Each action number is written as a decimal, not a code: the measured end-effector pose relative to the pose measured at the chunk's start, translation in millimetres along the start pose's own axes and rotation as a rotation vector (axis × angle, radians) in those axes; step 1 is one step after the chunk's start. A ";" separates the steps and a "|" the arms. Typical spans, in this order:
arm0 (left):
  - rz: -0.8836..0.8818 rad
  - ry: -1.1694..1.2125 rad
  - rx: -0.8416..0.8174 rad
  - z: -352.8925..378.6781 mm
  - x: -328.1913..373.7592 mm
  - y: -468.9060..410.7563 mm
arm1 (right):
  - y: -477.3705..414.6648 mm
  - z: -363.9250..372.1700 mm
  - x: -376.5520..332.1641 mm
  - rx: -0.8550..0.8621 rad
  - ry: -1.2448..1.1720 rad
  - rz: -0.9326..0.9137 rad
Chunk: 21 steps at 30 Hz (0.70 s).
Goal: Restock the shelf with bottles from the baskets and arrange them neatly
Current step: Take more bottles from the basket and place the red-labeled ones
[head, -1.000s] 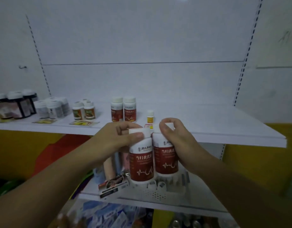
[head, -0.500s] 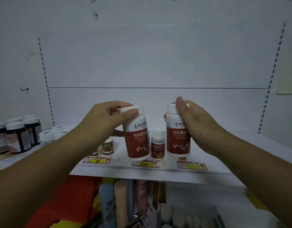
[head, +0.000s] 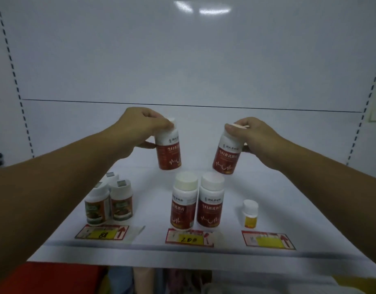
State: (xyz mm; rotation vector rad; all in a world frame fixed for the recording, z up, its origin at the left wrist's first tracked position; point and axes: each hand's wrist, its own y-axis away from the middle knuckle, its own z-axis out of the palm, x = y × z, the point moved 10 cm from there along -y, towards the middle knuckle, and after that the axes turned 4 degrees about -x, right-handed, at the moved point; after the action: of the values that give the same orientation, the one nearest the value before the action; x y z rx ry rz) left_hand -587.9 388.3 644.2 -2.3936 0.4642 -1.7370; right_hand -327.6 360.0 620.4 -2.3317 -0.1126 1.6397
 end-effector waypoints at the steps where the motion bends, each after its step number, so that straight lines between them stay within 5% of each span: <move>1: -0.027 -0.040 -0.055 7.8 -6.2 -6.2 | -8.3 4.5 6.3 -0.032 0.012 0.016; 10: -0.279 -0.295 -0.478 80.7 -64.5 -22.9 | -31.4 68.7 48.1 -0.476 0.170 0.119; 21: -0.361 -0.323 -0.536 90.1 -82.7 -14.9 | -28.3 99.0 74.0 -0.692 0.271 0.106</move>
State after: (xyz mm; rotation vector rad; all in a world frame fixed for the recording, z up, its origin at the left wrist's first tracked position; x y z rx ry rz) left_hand -523.6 424.3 545.5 -3.2429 0.5286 -1.4223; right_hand -391.1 422.5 530.1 -3.0909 -0.5893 1.4649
